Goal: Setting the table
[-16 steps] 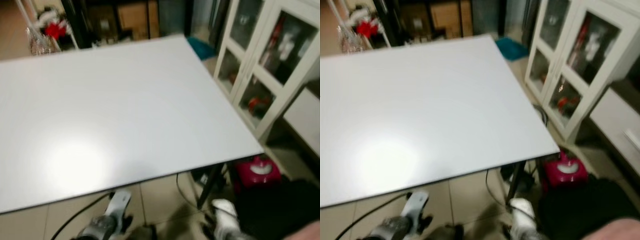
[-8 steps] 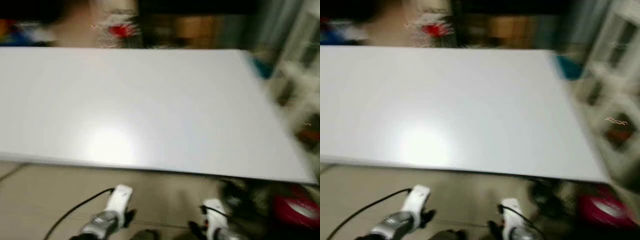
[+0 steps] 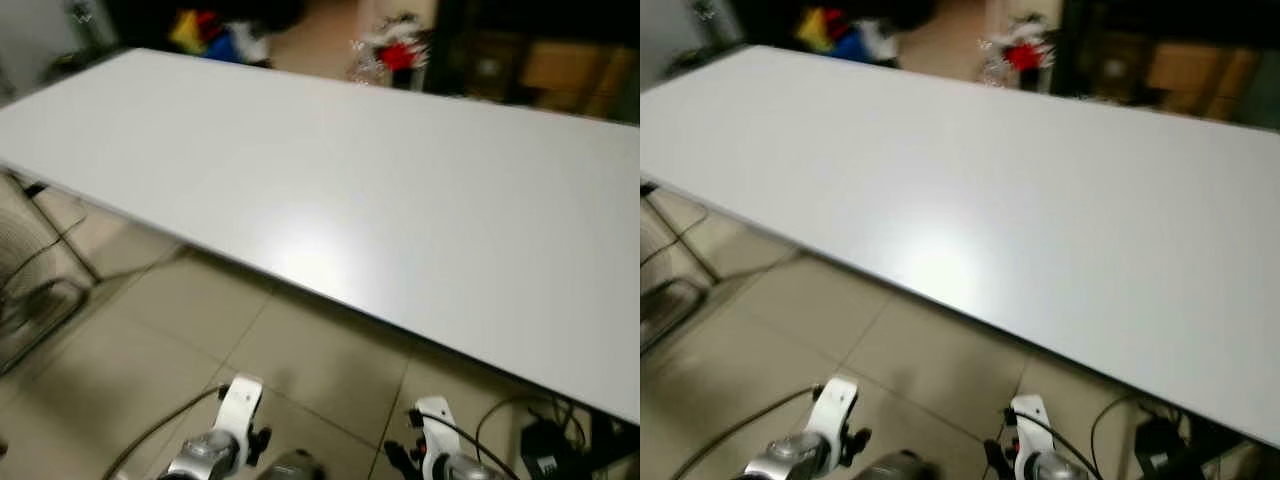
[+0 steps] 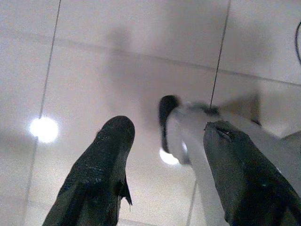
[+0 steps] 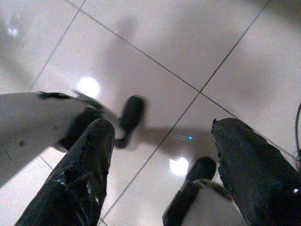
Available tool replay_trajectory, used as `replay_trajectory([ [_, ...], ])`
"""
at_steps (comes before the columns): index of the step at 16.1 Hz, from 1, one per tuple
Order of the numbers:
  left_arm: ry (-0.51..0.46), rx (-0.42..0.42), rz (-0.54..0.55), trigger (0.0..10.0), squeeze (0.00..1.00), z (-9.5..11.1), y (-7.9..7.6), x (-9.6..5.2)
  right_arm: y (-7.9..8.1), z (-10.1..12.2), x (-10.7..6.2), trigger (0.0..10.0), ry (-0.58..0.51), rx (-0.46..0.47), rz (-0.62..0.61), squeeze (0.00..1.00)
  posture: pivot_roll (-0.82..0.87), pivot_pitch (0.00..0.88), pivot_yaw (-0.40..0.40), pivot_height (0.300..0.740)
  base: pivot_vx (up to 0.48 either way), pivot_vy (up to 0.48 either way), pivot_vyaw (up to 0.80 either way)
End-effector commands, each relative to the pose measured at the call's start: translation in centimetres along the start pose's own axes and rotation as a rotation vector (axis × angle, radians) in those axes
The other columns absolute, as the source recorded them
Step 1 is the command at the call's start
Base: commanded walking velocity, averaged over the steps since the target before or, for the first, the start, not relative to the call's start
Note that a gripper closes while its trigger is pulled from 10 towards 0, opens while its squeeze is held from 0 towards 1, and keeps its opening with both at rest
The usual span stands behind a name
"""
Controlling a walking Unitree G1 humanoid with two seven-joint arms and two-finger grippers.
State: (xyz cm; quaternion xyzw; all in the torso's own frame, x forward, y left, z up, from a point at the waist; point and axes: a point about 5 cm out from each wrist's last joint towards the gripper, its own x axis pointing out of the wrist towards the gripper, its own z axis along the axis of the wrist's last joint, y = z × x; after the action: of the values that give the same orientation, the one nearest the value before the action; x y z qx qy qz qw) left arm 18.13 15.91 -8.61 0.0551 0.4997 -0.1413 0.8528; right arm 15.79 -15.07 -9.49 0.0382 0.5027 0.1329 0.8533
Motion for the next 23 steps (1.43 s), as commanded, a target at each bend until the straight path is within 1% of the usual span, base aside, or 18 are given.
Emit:
replay_trajectory([
  [1,-0.023,0.004,0.021,10.0,0.00,0.8,0.6,-0.1,0.6,0.4,0.2,10.0,-0.003,0.004,0.014,0.00,0.21,0.008,0.054,0.727,0.000,0.000,0.80],
  [5,-0.029,-0.023,0.035,10.0,0.00,0.6,0.6,-0.1,0.8,1.1,0.4,10.0,-0.009,-0.025,0.034,0.00,0.24,0.001,0.023,0.727,0.000,0.000,0.80],
  [8,-0.028,-0.034,0.044,10.0,0.00,0.2,0.8,-0.2,0.8,1.7,0.5,10.0,-0.014,-0.043,0.038,0.00,0.24,0.000,0.014,0.727,0.000,0.000,0.80],
  [10,-0.032,-0.036,0.047,10.0,0.00,0.2,0.8,-0.2,0.6,1.8,0.4,10.0,-0.023,-0.041,0.026,0.00,0.24,0.000,0.019,0.727,0.000,0.000,0.80],
  [12,-0.057,-0.032,0.045,10.0,0.00,0.6,0.8,-0.2,-0.7,2.1,0.1,10.0,-0.045,-0.049,-0.044,0.00,0.24,0.000,0.025,0.727,0.000,0.000,0.80],
  [14,-0.121,-0.025,0.060,10.0,0.00,1.9,1.0,-0.2,-3.0,2.5,-0.7,10.0,-0.073,-0.040,-0.108,0.00,0.23,0.000,0.032,0.727,0.000,0.000,0.80],
  [15,-0.149,-0.016,0.068,10.0,0.00,2.6,1.1,-0.2,-3.5,3.1,-0.9,10.0,-0.103,-0.048,-0.106,0.00,0.22,0.000,0.037,0.727,0.000,0.000,0.58],
  [16,-0.192,-0.003,0.075,10.0,0.00,3.8,1.4,-0.3,-4.0,4.4,-1.1,10.0,-0.164,-0.034,-0.096,0.00,0.21,0.000,0.039,0.727,0.000,0.000,0.00],
  [17,-0.295,0.032,0.062,10.0,0.00,6.2,2.1,-0.9,-4.7,6.9,-1.8,10.0,-0.288,-0.023,-0.051,0.00,0.21,0.000,0.039,0.727,0.000,0.000,0.00],
  [18,-0.326,0.042,0.058,10.0,0.00,6.8,2.2,-1.1,-4.9,7.5,-2.1,10.0,-0.323,-0.021,-0.037,0.00,0.21,0.000,0.038,0.727,0.000,0.000,0.00],
  [19,-0.402,0.039,0.068,10.0,0.00,8.2,2.8,-1.7,-5.4,8.8,-2.8,10.0,-0.396,-0.025,-0.036,0.00,0.20,0.000,0.038,0.727,0.000,0.000,0.00],
  [20,-0.531,0.021,0.092,10.0,0.00,10.4,3.8,-3.1,-5.7,11.0,-4.2,10.0,-0.510,-0.028,-0.010,0.00,0.19,0.000,0.039,0.727,0.000,0.000,0.00],
  [21,-0.634,0.009,0.105,10.0,0.00,11.9,4.4,-4.8,-5.3,12.8,-5.8,10.0,-0.613,-0.049,0.025,0.00,0.18,0.000,0.044,0.727,0.000,0.000,0.00],
  [22,-0.724,0.005,0.110,10.0,0.00,13.1,4.8,-6.8,-4.1,14.3,-7.7,10.0,-0.701,-0.102,0.085,0.00,0.16,0.000,0.044,0.727,0.000,0.000,0.00],
  [23,-0.756,0.011,0.113,10.0,0.00,13.5,4.9,-7.6,-3.4,14.8,-8.4,10.0,-0.720,-0.158,0.115,0.00,0.16,0.000,0.045,0.727,0.000,0.000,0.00],
])
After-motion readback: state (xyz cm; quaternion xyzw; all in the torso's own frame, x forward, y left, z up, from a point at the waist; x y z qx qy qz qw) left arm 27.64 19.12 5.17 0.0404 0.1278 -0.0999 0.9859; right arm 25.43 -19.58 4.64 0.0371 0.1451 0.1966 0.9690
